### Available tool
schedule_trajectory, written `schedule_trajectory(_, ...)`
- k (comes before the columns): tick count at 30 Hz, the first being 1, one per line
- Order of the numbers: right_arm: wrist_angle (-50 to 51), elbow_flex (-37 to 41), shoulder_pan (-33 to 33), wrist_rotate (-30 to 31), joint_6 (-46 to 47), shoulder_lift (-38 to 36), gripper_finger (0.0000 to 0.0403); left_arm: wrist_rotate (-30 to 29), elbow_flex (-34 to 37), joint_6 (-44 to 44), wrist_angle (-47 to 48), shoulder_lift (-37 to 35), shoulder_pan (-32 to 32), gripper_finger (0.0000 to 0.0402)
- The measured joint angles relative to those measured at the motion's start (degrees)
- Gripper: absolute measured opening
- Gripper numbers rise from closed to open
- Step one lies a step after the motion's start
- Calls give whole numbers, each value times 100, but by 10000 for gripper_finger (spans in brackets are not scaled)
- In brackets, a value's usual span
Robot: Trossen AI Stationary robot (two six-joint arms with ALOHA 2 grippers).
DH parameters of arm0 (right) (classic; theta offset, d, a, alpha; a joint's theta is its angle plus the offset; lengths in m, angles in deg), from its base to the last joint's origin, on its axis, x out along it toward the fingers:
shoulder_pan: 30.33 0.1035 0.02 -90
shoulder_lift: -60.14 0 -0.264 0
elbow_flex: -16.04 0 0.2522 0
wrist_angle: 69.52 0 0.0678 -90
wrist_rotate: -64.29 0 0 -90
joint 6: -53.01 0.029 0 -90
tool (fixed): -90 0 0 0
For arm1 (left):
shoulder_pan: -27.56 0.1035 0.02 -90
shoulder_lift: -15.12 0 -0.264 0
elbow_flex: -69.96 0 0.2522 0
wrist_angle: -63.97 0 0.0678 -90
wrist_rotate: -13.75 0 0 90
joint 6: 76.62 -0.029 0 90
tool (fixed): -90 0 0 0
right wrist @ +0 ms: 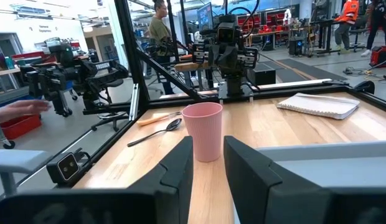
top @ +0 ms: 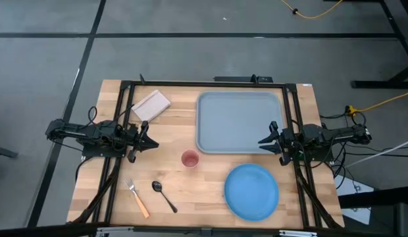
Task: Pick and place plate/cup/fork/spoon on tray
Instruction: Move the fork to the center of the table
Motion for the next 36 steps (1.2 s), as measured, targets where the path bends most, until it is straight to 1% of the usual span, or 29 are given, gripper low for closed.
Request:
schedule_trajectory(2, 0, -1, 0, -1, 78, 1, 94, -4, -2, -178, 0, 0, 2, 27)
schedule_trajectory(6, 2, 1, -1, 2, 488, 2, 94, -13, 0, -1186, 0, -2, 0, 27)
schedule_trajectory(8, 2, -1, 0, 4, 723, 0, 94, -13, -2, -1485, 0, -2, 2, 27)
schedule_trajectory(12, 2, 1, 1, 26, 880, 0, 94, -15, 0, -1650, 0, -2, 2, 27)
schedule_trajectory(16, -65, 1, 0, 385, 715, 1, 94, -155, 4, -1920, -79, -1, 0, 27)
schedule_trajectory(19, -99, 0, -1, 631, 682, 1, 94, -51, 4, -1661, -304, 0, 0, 27)
schedule_trajectory(21, -115, -1, -1, 684, 634, 0, 94, 44, 4, -1398, -582, 0, 0, 27)
schedule_trajectory(24, -126, -1, -1, 787, 610, 0, 94, 44, 4, -899, -1407, -2, 1, 27)
schedule_trajectory(27, -166, 0, -1, 1024, 599, 1, 94, 20, 4, -458, -2329, -2, 0, 27)
schedule_trajectory(31, -228, 0, -1, 1547, 597, 1, 94, 3, 4, -484, -3296, -2, 0, 27)
schedule_trajectory(33, -265, -1, -1, 1877, 597, 2, 94, -131, 4, -592, -3576, 0, 0, 27)
schedule_trajectory(36, -308, -1, -1, 2328, 624, 2, 94, -782, 4, -618, -3868, -2, 2, 27)
